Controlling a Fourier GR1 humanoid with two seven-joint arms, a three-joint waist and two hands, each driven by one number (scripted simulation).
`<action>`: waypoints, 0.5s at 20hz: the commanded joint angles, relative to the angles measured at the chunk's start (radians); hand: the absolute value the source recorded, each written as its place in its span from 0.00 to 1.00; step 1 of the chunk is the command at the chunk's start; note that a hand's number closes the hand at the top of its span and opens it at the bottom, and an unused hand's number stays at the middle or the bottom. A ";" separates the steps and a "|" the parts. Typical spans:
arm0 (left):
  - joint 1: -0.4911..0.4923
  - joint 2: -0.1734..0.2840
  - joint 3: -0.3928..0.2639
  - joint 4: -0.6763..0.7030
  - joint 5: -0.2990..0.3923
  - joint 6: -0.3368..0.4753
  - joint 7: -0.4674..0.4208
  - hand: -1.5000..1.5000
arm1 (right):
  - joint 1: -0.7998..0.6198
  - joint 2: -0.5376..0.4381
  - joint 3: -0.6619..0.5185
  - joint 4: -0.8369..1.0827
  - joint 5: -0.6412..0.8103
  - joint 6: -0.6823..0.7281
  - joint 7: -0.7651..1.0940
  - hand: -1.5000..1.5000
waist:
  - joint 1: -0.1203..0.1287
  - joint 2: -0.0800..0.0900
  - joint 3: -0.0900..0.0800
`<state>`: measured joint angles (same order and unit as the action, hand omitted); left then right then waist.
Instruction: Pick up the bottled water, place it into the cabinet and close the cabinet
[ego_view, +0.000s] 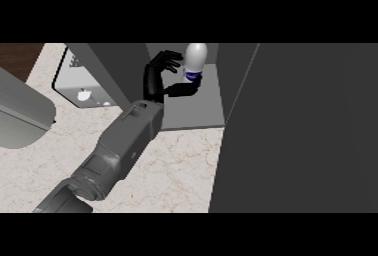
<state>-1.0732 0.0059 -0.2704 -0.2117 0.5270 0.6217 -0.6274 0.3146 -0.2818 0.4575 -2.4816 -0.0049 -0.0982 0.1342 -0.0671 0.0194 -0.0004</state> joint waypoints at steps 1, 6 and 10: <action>-0.049 -0.006 0.004 0.065 -0.020 -0.006 -0.001 0.00 | 0.018 -0.025 -0.060 -0.069 -0.090 0.032 0.017 0.00 | 0.000 0.002 0.000; -0.043 -0.006 0.039 0.087 0.000 -0.019 -0.033 0.00 | 0.029 0.000 -0.009 -0.070 -0.044 0.025 0.014 0.00 | -0.009 0.005 -0.001; -0.071 0.012 0.055 0.097 0.002 -0.069 -0.028 0.00 | 0.006 0.010 -0.013 -0.090 -0.042 0.020 0.053 0.00 | 0.000 0.004 -0.001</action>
<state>-1.1255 0.0076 -0.2292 -0.1317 0.5295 0.5884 -0.6539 0.3126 -0.2738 0.4407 -2.4809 -0.0162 -0.0703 0.1224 -0.0745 0.0250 -0.0009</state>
